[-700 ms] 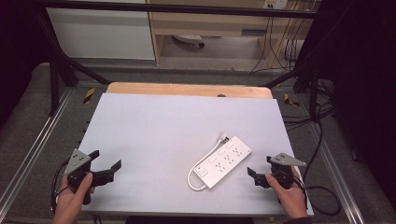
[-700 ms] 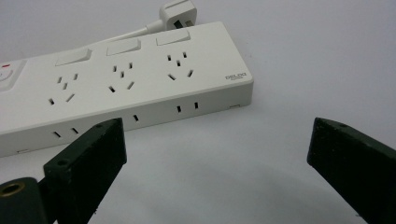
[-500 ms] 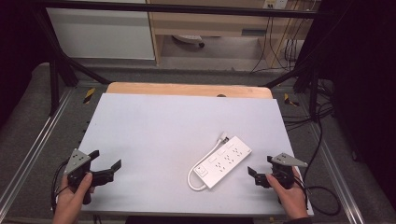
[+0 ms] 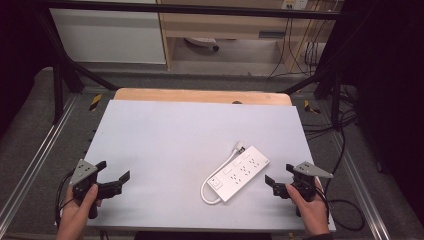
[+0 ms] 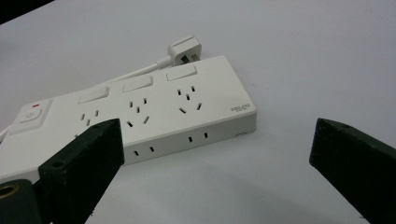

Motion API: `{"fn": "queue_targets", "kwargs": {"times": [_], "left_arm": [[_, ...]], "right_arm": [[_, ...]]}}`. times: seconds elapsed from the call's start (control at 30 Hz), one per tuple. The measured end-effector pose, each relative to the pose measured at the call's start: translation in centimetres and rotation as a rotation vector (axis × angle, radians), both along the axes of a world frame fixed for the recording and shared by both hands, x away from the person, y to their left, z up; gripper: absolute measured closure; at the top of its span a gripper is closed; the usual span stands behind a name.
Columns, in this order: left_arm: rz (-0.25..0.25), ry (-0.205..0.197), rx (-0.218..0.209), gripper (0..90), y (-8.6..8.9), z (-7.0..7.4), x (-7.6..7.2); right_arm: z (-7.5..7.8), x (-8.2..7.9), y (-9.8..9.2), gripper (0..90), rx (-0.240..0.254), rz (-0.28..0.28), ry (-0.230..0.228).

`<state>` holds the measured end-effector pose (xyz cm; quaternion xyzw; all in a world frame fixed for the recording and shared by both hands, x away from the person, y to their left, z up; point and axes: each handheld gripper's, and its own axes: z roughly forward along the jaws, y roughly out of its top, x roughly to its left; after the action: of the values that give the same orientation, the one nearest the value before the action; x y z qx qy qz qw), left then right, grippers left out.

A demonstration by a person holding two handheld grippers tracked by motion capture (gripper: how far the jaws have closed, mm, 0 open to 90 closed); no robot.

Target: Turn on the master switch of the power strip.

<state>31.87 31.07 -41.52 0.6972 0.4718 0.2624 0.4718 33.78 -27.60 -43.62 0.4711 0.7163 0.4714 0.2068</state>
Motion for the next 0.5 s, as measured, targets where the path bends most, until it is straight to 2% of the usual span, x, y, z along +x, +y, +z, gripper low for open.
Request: {"fn": "queue_targets", "kwargs": {"times": [0.23, 0.5], "left_arm": [[0.002, -0.003, 0.001, 5.8, 0.0, 0.0, 0.0], [-0.001, 0.001, 0.001, 5.9, -0.1, 0.0, 0.0]], "right_arm": [[0.5, -0.1, 0.3, 3.1, 0.018, 0.009, -0.017], [1.7, -0.1, 1.6, 2.9, 0.052, 0.037, -0.050]]}}
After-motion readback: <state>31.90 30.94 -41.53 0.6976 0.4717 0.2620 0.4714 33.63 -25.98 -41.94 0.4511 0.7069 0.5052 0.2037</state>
